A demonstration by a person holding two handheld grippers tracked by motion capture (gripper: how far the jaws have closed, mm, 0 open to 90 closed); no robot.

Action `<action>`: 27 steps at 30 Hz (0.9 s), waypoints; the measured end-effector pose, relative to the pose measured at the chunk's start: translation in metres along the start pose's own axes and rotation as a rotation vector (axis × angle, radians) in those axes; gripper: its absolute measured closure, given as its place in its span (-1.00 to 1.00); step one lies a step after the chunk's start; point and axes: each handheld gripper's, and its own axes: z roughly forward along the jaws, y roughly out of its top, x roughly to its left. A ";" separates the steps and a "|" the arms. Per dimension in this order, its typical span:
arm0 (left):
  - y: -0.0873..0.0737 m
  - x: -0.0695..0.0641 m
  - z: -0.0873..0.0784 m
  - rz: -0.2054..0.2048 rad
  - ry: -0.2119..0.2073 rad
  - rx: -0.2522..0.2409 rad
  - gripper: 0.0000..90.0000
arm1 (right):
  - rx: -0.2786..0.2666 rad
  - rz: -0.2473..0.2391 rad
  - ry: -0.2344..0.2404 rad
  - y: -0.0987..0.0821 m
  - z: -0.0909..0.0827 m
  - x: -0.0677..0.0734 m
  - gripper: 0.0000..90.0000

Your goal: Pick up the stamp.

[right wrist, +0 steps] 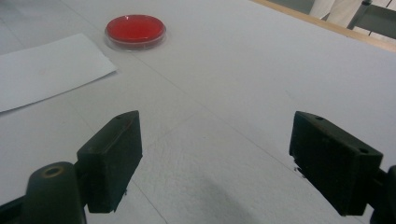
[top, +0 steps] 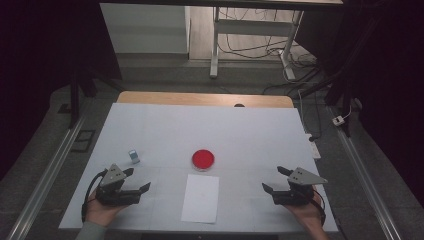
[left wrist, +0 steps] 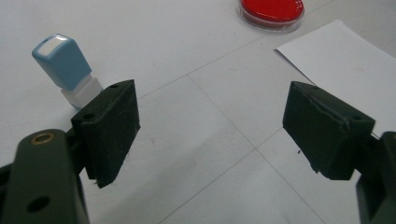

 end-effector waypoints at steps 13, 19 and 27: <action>0.002 0.000 -0.001 -0.007 -0.007 -0.014 -0.58 | -0.010 0.009 0.007 -0.003 0.001 -0.002 -0.56; 0.003 -0.002 -0.002 -0.001 -0.011 -0.013 -0.58 | -0.013 0.015 0.004 -0.004 0.001 -0.002 -0.53; 0.002 -0.004 -0.004 0.002 -0.007 -0.016 -0.58 | 0.000 0.004 -0.005 -0.003 0.000 0.000 -0.52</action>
